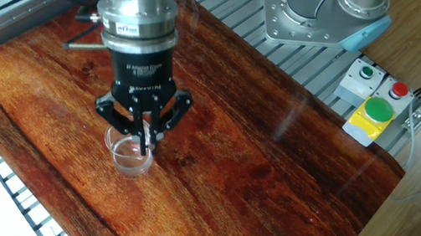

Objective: Stir the beaker with a glass rod

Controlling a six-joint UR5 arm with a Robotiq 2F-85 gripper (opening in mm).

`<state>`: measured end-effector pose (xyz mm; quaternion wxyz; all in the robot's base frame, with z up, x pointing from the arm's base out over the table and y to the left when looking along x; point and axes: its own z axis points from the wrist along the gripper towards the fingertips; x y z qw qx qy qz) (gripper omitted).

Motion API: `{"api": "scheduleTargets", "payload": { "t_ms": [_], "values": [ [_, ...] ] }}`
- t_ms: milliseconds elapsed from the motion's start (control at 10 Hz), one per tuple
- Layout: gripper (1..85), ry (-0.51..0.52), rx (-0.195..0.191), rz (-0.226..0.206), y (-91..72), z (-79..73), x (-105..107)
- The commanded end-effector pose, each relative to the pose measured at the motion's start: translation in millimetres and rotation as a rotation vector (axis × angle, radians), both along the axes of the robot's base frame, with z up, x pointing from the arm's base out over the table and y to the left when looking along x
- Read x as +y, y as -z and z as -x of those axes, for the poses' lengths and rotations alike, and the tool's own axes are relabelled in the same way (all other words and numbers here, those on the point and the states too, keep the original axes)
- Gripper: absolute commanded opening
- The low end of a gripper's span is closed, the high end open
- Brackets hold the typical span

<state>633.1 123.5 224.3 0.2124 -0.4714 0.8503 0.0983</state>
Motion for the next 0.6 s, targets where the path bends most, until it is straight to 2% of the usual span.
{"api": "scheduleTargets", "payload": {
  "t_ms": [0, 300, 500],
  "values": [
    [1.0, -0.039, -0.017, -0.001, -2.2, 0.5, -13.8],
    [1.0, -0.038, -0.049, -0.023, 6.2, -19.7, -6.4],
    [1.0, -0.017, -0.050, -0.031, 8.4, -26.6, 2.7]
  ]
}}
